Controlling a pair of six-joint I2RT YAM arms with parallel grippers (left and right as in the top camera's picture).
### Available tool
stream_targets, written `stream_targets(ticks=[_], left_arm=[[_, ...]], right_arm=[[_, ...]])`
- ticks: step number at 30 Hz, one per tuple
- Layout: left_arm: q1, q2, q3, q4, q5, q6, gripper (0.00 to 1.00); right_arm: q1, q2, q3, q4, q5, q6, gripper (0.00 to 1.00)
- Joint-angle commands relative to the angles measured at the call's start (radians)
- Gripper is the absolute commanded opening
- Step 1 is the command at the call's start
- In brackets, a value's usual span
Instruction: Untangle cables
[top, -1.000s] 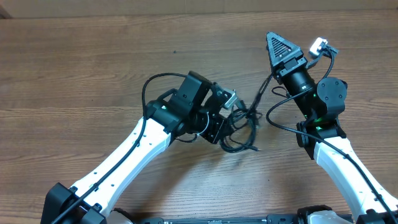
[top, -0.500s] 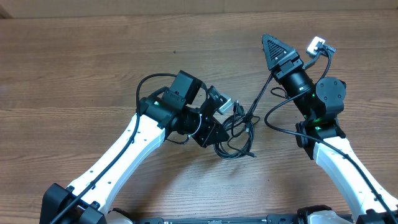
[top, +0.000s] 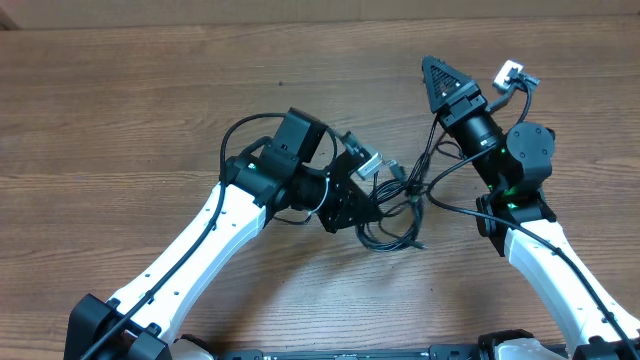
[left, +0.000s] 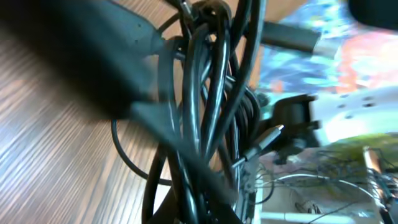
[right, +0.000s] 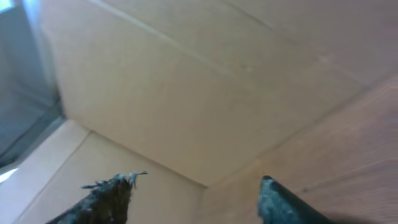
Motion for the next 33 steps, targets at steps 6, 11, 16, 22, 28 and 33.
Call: stream_targets(ticks=[6,11,16,22,28,33], left_arm=[[0.006,-0.009,0.006,0.05,0.143,0.024,0.04],[0.031,-0.009,0.006,0.051,0.13,0.016,0.04],[0.077,-0.009,0.006,0.053,0.119,0.003,0.04],[0.132,-0.009,0.006,0.053,0.04,-0.019,0.04],[0.142,-0.009,0.006,0.053,-0.006,-0.026,0.04],[0.145,-0.009,0.006,0.053,-0.033,-0.042,0.04]], right_arm=[[-0.008,-0.001,0.01,-0.043,0.02,-0.014,0.79],[-0.008,-0.001,0.01,-0.06,-0.007,-0.014,0.87],[-0.008,-0.001,0.01,-0.116,-0.07,-0.014,1.0],[-0.008,-0.001,0.01,-0.129,-0.209,-0.006,1.0],[-0.008,-0.001,0.01,-0.129,-0.32,-0.003,1.0],[-0.008,-0.001,0.01,-0.145,-0.342,0.034,1.0]])
